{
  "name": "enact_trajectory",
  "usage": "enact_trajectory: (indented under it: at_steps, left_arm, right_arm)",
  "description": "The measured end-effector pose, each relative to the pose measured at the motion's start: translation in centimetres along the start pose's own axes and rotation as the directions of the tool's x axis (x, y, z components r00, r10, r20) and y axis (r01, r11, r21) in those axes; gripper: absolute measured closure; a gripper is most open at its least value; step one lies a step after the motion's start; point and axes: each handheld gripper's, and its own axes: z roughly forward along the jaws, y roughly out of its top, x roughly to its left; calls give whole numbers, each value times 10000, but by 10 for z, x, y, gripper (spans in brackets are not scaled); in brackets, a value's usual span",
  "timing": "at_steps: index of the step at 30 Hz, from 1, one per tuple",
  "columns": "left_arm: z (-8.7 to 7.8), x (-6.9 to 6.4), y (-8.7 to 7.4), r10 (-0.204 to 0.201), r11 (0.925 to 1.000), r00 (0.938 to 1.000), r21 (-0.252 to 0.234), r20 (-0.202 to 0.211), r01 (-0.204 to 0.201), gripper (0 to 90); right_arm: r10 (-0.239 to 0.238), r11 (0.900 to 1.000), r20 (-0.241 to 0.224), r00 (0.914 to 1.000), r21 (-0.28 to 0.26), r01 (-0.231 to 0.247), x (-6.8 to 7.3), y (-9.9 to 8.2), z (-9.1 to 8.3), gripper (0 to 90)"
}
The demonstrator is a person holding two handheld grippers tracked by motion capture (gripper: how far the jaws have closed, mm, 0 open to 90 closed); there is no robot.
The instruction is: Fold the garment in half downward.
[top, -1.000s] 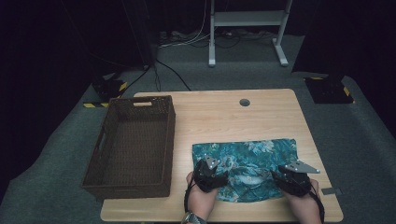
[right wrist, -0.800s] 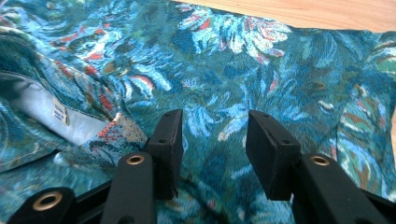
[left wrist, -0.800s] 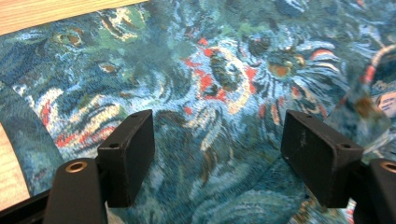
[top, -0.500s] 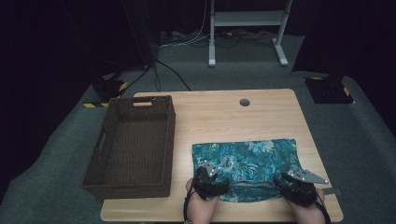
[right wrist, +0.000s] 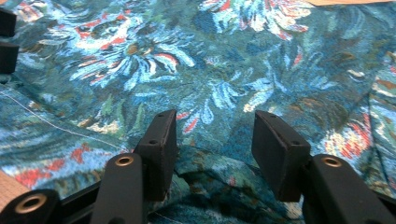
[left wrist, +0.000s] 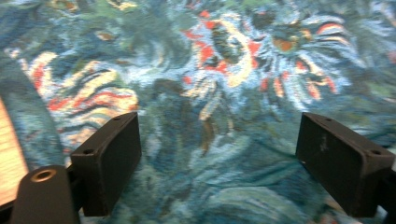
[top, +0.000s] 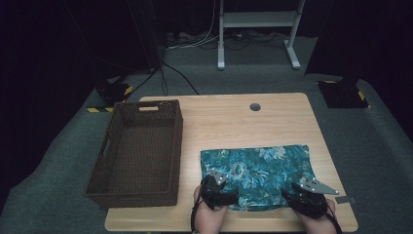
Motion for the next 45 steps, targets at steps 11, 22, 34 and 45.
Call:
enact_trajectory:
  at_steps: [11, 22, 34, 45]
  left_arm:
    - [2, 15, 1, 166, 9998, 9989, -57, -432, -169, 93]
    - [7, 26, -5, 498, 9984, 9950, 317, -869, -472, 70]
    - [11, 23, -2, 734, 9970, 9938, 301, -835, -711, 67]
    - [23, 5, 7, 1104, 9936, 9929, 300, -448, -1092, 72]
  right_arm:
    - [-195, 9977, 2, 9998, 642, 194, -1, -5, 10, 375]
    - [-550, 9953, 294, 9981, 820, 524, 2, -2, 19, 296]
    - [-398, 9941, 535, 9978, 1030, 341, -3, -2, 20, 244]
    - [-92, 9947, 951, 9954, 1028, -6, -20, -6, 12, 245]
